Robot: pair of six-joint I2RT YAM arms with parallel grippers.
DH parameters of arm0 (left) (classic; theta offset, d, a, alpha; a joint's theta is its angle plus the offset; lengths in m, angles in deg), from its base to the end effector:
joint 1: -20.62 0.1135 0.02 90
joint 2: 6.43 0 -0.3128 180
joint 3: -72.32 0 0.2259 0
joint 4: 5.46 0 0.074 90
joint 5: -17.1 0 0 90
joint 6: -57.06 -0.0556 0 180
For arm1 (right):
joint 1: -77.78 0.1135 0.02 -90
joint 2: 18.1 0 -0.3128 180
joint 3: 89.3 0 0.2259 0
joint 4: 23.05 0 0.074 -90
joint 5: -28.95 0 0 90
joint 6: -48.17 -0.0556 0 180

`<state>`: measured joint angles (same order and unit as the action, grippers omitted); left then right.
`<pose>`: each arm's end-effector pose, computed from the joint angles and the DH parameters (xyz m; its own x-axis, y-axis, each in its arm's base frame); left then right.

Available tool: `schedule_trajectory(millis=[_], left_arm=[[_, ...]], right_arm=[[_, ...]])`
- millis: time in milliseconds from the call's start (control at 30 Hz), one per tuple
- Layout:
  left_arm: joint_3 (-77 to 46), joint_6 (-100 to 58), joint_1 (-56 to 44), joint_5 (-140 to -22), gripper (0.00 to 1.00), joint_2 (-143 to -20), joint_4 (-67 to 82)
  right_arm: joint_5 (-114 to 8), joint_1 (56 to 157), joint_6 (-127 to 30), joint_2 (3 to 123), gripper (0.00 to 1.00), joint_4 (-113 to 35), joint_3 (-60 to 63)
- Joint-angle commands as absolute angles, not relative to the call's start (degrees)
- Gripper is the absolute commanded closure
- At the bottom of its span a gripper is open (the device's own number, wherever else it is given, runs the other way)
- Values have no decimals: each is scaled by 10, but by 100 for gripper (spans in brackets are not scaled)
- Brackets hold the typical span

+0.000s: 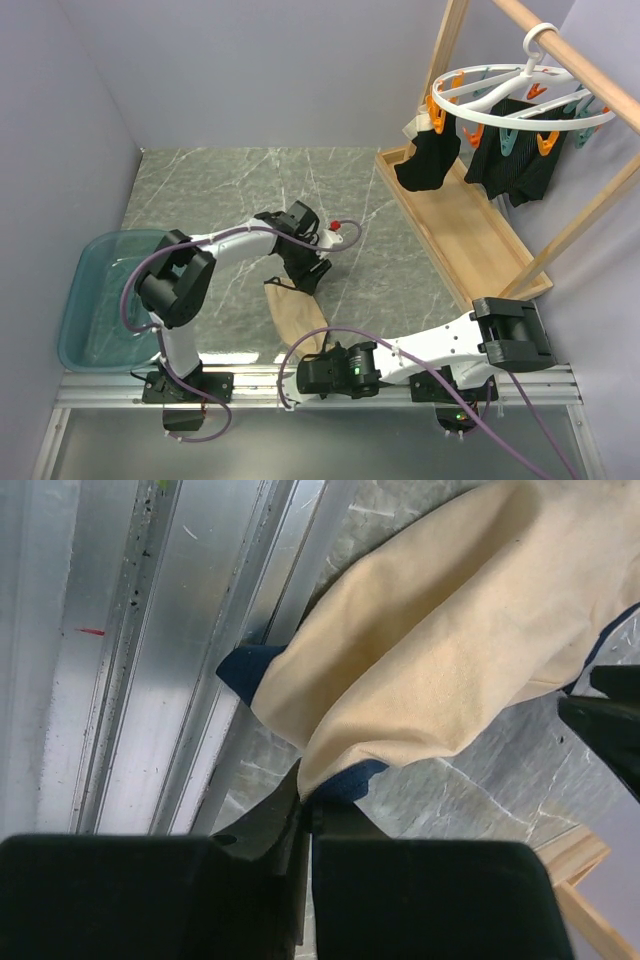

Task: Clip the underwear to the hanger

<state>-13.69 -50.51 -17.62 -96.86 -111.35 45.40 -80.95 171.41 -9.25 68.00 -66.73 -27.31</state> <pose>0.2667 -0.2390 0.2254 -0.4986 0.7441 -0.4447 0.8669 0.4261 -0.2589 0.0029 0.2533 0.2164 0.5591 -0.8156 -0.1488 -0.7660 -0.4395 -0.4691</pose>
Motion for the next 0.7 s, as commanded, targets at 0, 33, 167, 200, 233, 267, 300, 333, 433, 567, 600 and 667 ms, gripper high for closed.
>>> schedule_trajectory(millis=[0,33,167,200,233,267,300,333,433,567,600,667], left_arm=[[-148,-529,-183,-925,44,-1122,452],[-148,-531,-183,-922,47,-1123,454],[-146,-522,-183,-898,70,-1132,454],[-147,-518,-183,-893,79,-1133,452],[-149,-514,-182,-888,84,-1132,446],[-151,-503,-183,-881,89,-1130,442],[-161,-499,-180,-876,100,-1129,440],[-167,-489,-177,-868,100,-1126,435],[-202,-467,-157,-851,100,-1108,432],[-256,-422,-103,-846,100,-1085,443],[-260,-412,-82,-844,100,-1080,443],[-245,-392,-66,-834,100,-1062,441]], right_arm=[[-804,1719,-114,673,100,-675,-252],[-805,1720,-116,673,100,-676,-252],[-804,1721,-119,672,100,-684,-251],[-804,1721,-119,672,100,-686,-250],[-804,1720,-119,672,100,-687,-250],[-806,1721,-118,671,100,-689,-251],[-814,1722,-115,671,100,-690,-252],[-819,1722,-112,670,100,-693,-254],[-848,1720,-96,658,100,-704,-265],[-897,1704,-53,600,100,-704,-303],[-907,1699,-34,591,100,-707,-318],[-928,1682,-27,576,100,-715,-328]])
